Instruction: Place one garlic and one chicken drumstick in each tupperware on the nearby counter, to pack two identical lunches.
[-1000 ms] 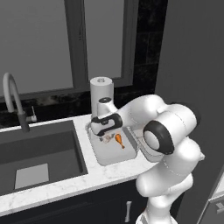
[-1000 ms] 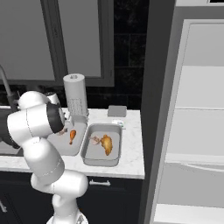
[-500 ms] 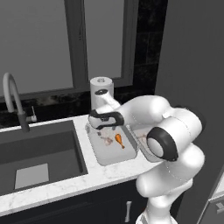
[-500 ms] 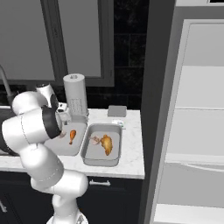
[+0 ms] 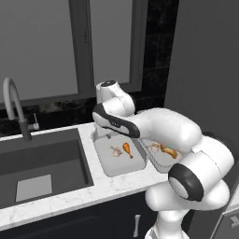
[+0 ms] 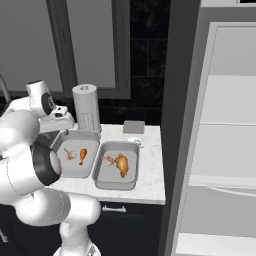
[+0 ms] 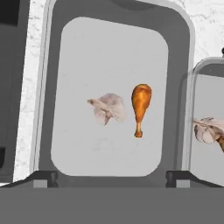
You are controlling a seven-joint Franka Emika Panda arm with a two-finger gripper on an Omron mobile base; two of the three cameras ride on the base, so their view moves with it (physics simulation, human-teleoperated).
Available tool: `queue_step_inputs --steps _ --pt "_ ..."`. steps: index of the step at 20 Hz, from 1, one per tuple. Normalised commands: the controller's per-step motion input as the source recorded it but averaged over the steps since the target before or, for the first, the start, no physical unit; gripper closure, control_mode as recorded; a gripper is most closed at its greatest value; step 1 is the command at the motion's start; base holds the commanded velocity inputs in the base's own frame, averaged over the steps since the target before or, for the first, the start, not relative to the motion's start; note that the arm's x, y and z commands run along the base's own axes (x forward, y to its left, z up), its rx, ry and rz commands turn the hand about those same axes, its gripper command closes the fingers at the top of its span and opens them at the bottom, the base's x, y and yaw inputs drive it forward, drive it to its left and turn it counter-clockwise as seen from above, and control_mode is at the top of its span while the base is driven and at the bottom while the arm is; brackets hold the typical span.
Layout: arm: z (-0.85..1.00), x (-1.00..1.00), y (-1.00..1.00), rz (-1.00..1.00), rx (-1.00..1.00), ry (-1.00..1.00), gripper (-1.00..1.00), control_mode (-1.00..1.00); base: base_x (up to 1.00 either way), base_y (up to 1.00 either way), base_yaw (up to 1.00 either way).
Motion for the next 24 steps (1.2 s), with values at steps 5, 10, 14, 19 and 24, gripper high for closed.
queue_step_inputs --steps 5,10,14,19,24 --pt "-0.01 -0.87 -0.43 0.00 0.06 -0.02 -1.00 -1.00 0.00 0.00 0.00" --pt "0.00 -0.74 -0.43 0.00 0.04 0.00 -1.00 -1.00 0.00 0.00 0.00" --pt "0.10 -0.53 -0.34 0.00 0.05 0.00 -1.00 -1.00 0.00 0.00 0.00" --pt "0.15 -0.67 -0.41 0.00 0.01 0.02 -1.00 -1.00 0.00 0.00 0.00" --pt "0.10 -0.45 -0.36 0.00 0.01 0.06 -1.00 -1.00 0.00 0.00 0.00"
